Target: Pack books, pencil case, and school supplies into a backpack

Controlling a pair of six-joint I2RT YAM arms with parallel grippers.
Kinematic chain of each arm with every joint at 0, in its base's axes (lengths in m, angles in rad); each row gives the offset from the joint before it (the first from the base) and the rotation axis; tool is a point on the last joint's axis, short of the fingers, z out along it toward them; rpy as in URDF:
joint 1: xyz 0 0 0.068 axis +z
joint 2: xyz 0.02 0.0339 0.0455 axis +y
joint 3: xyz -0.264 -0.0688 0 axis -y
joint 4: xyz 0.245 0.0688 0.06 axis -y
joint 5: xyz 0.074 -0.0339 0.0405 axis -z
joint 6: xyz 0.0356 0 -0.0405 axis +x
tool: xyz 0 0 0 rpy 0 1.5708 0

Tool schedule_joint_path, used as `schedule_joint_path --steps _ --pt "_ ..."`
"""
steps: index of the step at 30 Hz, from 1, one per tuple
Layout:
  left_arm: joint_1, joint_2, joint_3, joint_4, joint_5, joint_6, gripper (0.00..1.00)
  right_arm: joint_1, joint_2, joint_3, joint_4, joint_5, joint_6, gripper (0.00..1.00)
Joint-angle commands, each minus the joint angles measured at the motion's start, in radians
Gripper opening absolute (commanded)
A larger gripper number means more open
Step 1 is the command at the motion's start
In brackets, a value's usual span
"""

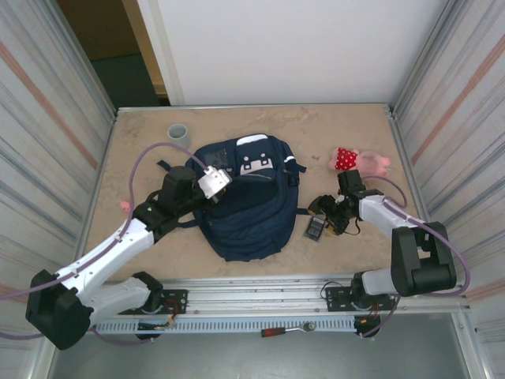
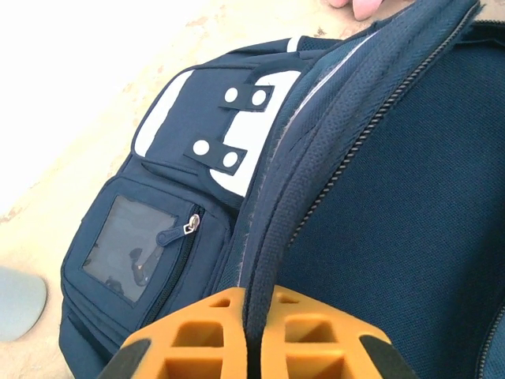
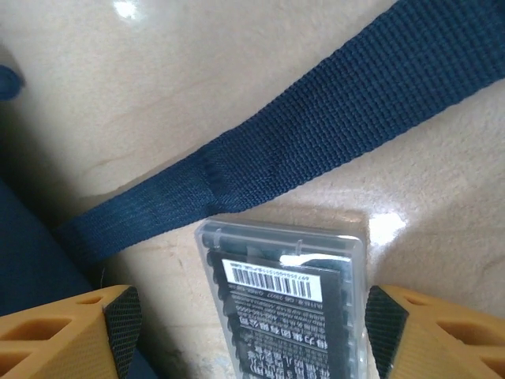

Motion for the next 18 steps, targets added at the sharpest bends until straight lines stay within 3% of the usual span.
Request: schedule_joint_path --steps 1,6,18 --pt "0.018 -0.044 0.000 0.027 -0.033 -0.016 0.04 0.067 -0.019 0.098 -0.192 0.132 -0.106 0.76" --pt "0.021 -0.049 0.000 0.026 -0.031 -0.015 0.04 0.169 0.014 0.153 -0.396 0.286 -0.125 0.77" --pt "0.021 -0.060 0.003 0.013 -0.033 -0.016 0.04 0.263 0.149 0.185 -0.336 0.253 -0.115 0.79"
